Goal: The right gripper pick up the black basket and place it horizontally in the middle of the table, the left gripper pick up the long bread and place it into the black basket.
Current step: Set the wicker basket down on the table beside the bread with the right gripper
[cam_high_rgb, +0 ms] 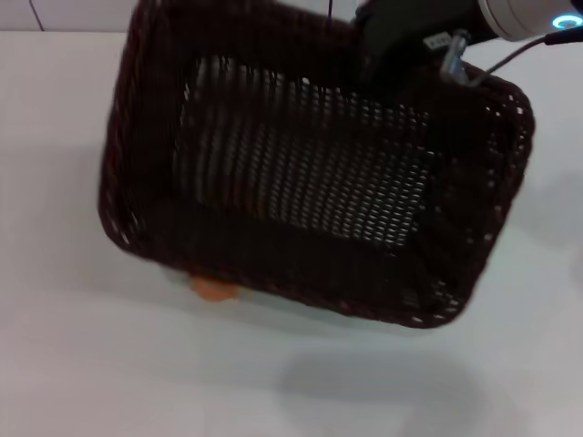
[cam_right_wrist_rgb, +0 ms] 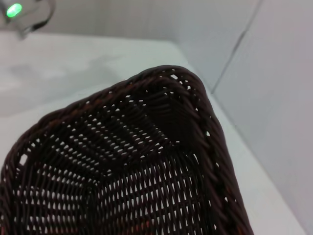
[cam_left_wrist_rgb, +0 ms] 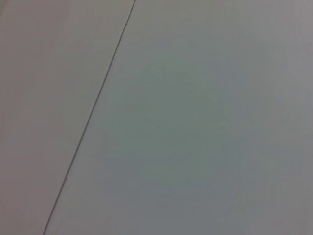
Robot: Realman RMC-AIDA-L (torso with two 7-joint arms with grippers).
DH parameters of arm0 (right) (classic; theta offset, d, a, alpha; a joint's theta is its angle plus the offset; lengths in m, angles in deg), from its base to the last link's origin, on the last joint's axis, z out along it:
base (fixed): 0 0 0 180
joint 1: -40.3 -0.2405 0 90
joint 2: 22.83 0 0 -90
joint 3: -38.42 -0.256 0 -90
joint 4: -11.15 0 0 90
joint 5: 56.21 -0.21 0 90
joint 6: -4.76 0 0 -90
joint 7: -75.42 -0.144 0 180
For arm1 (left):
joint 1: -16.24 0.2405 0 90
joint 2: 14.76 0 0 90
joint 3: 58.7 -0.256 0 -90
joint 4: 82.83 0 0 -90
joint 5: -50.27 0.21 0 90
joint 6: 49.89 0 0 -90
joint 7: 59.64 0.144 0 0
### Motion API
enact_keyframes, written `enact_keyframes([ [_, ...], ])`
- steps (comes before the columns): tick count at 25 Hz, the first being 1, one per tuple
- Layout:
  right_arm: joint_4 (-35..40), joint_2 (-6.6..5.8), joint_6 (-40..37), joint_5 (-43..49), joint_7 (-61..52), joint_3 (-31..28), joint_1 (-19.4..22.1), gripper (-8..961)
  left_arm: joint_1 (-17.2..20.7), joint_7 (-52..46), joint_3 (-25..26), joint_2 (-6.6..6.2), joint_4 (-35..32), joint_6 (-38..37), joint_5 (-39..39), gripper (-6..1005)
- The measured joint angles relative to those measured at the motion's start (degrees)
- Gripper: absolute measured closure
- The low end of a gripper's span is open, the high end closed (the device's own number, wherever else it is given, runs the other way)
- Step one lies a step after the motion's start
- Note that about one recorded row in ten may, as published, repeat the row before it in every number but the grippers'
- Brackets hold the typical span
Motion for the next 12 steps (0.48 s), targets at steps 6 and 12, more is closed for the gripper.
enact_keyframes([
  [6, -0.49, -0.57, 7.66, -0.08, 1.63, -4.10, -3.48, 807, -1.51, -0.49, 2.64, 0.08, 0.00, 1.82, -0.06, 210],
  [12, -1.40, -3.76, 10.68, -0.39, 1.02, -3.62, -6.96, 808, -2.43, -0.20, 4.10, 0.09, 0.08, 3.81, -0.15, 213],
])
